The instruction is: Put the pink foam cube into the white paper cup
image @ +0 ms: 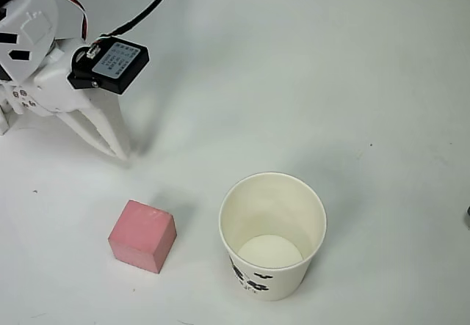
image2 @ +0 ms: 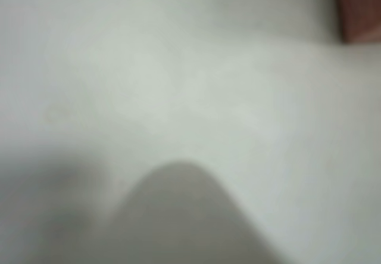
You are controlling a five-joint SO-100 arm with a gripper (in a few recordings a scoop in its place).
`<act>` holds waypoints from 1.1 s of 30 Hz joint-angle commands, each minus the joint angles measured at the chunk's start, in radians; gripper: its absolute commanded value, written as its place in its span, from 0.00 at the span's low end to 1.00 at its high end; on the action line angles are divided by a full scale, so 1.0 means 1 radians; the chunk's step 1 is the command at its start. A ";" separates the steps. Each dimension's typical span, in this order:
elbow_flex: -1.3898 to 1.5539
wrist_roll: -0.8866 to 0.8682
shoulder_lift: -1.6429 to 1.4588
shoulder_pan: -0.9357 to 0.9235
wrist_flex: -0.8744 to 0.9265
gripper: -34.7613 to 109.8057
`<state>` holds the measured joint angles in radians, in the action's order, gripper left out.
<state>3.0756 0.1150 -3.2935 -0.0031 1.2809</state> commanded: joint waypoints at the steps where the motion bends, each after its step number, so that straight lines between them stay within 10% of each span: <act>1: -0.012 0.011 -0.012 0.026 0.026 0.24; 33: -0.107 -0.107 -0.017 0.080 -0.037 0.38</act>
<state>3.0756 0.0046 -3.2904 0.0752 1.2594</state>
